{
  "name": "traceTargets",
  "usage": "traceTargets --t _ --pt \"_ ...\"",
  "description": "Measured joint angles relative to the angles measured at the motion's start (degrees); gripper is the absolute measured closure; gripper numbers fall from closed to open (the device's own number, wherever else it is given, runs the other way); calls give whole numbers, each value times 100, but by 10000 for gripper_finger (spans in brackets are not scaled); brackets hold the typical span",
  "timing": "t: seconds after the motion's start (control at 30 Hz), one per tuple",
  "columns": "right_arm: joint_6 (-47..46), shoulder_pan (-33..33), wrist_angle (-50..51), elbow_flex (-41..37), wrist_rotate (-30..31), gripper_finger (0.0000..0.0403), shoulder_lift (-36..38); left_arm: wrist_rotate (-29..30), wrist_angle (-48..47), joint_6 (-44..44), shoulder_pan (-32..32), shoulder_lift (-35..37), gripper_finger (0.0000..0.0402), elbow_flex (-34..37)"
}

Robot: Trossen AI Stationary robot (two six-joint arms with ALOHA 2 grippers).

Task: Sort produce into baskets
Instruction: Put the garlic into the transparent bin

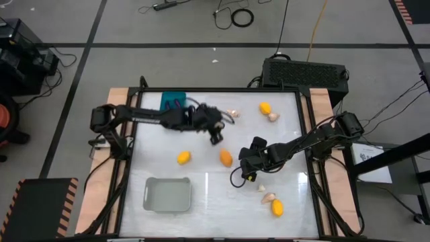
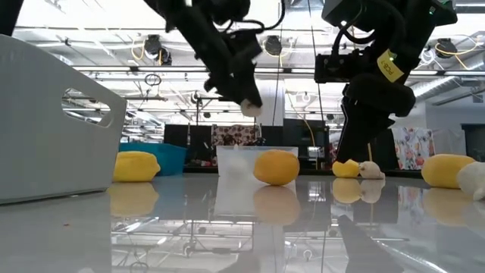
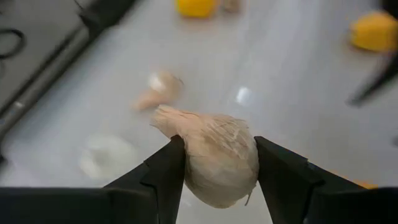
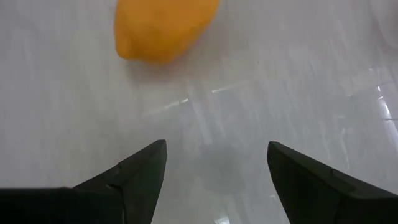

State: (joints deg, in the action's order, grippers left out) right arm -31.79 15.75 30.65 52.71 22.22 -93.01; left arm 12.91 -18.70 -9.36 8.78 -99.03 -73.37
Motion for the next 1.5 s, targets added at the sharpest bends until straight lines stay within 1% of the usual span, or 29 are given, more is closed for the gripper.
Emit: traceTargets --t 0.07,0.2,0.27,0.33,0.53,0.67,0.7,0.77,0.83,0.93,1.0,1.1,1.17,1.27,1.37,1.4,1.5 --pt "0 0 -6 0 0 132 0 -9 501 244 359 -166 217 -4" --pt "-5 0 19 0 0 132 0 -341 1191 366 1022 -583 217 7" --pt "-10 4 70 0 -3 132 -2 -348 1241 302 1207 -684 212 10" --pt "-31 4 102 0 11 132 -2 -352 1441 244 1309 -764 199 -2" --pt "41 11 110 0 33 132 -2 -365 1373 232 1500 -784 140 7" --pt "-40 11 87 0 -71 132 -2 -358 1294 233 1499 -662 115 9" --pt "65 9 112 5 -136 132 -2 -308 1274 227 1499 -576 113 -7" --pt "209 -39 502 153 -38 132 -4 -111 1048 228 1505 -342 113 -81" --pt "212 -118 1145 445 161 132 -4 15 924 244 1513 -91 112 -136" --pt "270 -282 2166 858 25 132 0 66 634 345 1508 355 112 -137" --pt "464 -425 2580 1014 16 132 0 71 199 395 1467 657 112 -137" --pt "805 -797 3050 1031 4 132 6 81 -563 463 1392 1078 112 -106" --pt "929 -1100 3312 1027 32 132 23 140 -840 526 1318 1407 112 84" --pt "1174 -1543 3570 1027 42 132 126 424 -768 505 1152 2038 112 683" --pt "1516 -2054 3637 1022 48 132 432 730 -182 269 963 2736 112 1492" --pt "1612 -2241 3591 1021 54 132 553 774 85 207 896 2983 112 1812" --pt "1757 -2782 3418 967 59 132 887 690 1497 4 713 3666 112 2822"
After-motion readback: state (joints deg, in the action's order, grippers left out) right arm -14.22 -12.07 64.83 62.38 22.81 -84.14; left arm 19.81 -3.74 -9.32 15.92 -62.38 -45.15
